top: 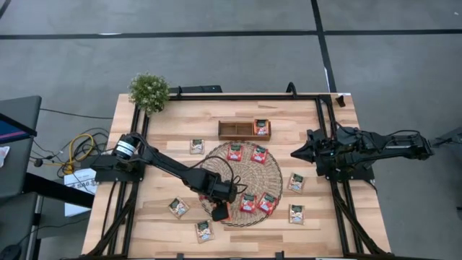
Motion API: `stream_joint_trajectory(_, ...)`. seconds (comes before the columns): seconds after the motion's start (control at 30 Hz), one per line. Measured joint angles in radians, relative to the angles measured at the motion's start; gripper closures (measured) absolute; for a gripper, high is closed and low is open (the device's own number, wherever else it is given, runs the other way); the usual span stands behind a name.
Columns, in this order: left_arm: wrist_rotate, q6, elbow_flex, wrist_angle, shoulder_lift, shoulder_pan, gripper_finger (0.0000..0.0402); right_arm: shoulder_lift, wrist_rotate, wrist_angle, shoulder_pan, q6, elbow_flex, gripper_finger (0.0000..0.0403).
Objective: Pick & Place Tea
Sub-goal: Put the orange tea bag into the right section of the wooden organizer
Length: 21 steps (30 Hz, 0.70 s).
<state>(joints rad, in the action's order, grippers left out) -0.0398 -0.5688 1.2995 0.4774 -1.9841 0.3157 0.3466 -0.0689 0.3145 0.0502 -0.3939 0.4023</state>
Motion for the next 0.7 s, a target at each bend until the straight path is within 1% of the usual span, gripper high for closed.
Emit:
stream_joint_trajectory(0.2,0.061,-0.001,0.000,0.009,-0.001,0.000,0.0185,0.000,0.000,-0.001,0.000,0.000,0.000,0.0403)
stream_joint_trajectory(0.33,0.078,-0.001,0.000,0.010,-0.001,0.000,0.0204,0.000,0.000,-0.001,0.000,0.000,0.000,0.0403)
stream_joint_trajectory(0.7,0.094,-0.003,0.000,0.014,-0.006,0.006,0.0212,0.000,0.019,-0.002,0.000,0.000,0.000,0.0403)
